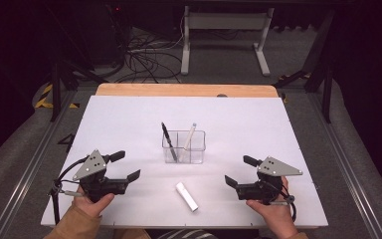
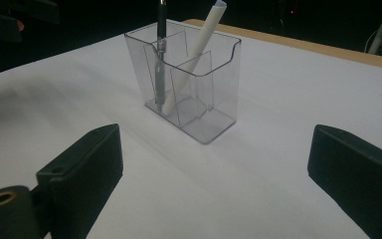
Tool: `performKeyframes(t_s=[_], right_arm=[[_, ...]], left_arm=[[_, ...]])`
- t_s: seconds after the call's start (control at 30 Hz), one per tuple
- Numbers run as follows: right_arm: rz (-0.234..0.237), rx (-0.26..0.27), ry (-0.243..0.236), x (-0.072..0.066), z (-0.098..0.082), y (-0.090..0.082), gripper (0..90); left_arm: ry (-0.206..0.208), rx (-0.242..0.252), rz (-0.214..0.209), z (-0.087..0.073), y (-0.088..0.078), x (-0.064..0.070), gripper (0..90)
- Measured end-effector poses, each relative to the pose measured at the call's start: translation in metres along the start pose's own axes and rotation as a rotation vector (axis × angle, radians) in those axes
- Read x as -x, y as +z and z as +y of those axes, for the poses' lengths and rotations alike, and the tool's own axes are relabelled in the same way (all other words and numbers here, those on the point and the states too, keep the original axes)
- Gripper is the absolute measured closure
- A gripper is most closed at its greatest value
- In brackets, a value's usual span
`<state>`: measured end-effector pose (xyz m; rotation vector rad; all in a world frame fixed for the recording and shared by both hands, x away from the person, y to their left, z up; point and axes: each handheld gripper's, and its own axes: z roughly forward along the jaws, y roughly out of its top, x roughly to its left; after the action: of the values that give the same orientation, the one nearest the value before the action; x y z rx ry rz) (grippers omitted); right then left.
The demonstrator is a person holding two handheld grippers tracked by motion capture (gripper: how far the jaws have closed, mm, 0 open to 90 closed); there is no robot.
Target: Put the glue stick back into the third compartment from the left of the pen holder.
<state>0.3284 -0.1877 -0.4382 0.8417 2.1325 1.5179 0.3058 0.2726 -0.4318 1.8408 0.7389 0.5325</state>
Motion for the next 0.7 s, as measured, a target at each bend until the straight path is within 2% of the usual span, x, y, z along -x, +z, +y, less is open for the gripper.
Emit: performKeyframes(t_s=[0.17,0.23,0.43,0.6,0.7], right_arm=[[0.001,-0.004,-0.01,-0.002,0.001,0.001,7.7],[0.003,-0.011,-0.013,-0.002,0.001,0.002,7.7],[-0.004,-0.022,-0.025,-0.005,0.004,0.002,8.6],[-0.026,-0.026,-0.067,-0.012,0.01,0.004,11.6],[-0.028,-0.025,-0.083,-0.015,0.014,0.005,13.0]], left_arm=[[-0.017,-0.001,-0.003,-0.007,-0.006,0.0,17.6],[-0.037,0.002,-0.01,-0.009,-0.006,0.0,17.6],[-0.042,-0.008,-0.011,-0.013,-0.006,-0.001,17.6],[-0.035,-0.004,-0.006,-0.013,-0.007,-0.001,17.6],[-0.051,-0.004,-0.008,-0.014,-0.007,0.0,17.6]])
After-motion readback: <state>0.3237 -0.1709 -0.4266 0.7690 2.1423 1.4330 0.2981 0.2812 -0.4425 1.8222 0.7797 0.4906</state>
